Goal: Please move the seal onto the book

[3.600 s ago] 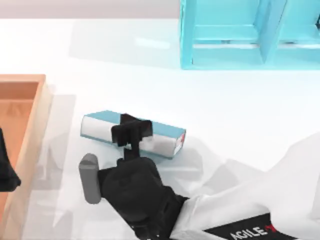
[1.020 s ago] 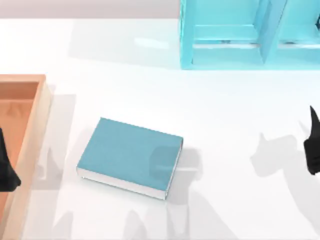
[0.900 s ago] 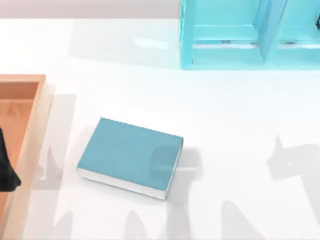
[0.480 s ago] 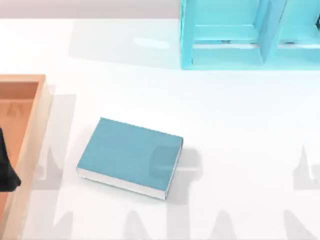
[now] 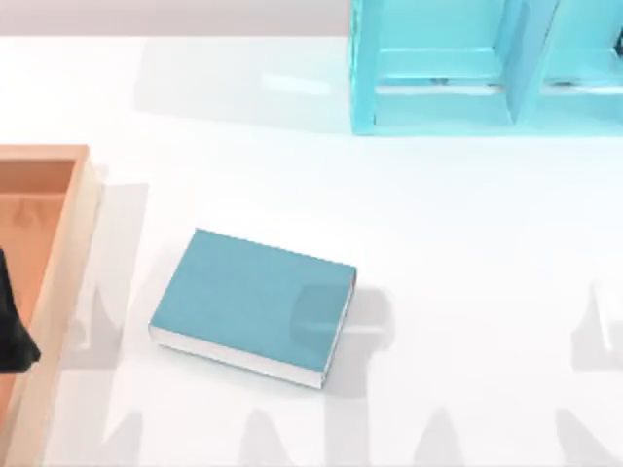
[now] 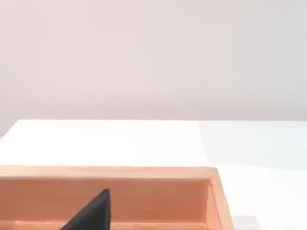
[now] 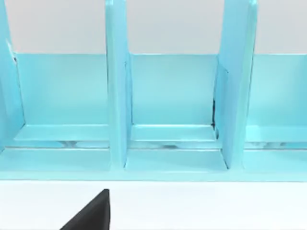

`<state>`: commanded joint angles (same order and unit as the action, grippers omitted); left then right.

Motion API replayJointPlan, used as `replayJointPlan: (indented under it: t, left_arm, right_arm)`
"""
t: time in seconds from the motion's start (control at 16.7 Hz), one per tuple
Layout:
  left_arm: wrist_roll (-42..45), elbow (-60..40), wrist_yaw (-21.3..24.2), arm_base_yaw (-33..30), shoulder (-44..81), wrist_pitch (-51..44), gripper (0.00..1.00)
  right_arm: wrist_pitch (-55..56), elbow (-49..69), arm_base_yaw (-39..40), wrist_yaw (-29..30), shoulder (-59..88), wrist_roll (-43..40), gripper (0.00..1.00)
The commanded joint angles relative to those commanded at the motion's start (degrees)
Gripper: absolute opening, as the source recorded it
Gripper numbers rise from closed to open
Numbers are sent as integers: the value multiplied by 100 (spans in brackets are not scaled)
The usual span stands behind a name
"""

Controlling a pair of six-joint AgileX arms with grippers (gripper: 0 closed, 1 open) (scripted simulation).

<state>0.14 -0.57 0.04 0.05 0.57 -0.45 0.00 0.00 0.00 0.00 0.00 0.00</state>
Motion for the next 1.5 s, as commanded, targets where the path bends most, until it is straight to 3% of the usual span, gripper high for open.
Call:
replayJointPlan:
  t: [0.36,1.08,1.5]
  left_arm:
    - [331,-1585,42,192,1608,-1245,100]
    - [1308,-7239,-10,1099,8227,-5944,100]
    - [1602,-9218,-18,1462,10472,-7588,100]
  right_arm:
    - [0,0,0,0,0,0,100]
    - [0,0,0,0,0,0,100]
    - [0,0,0,0,0,0,100]
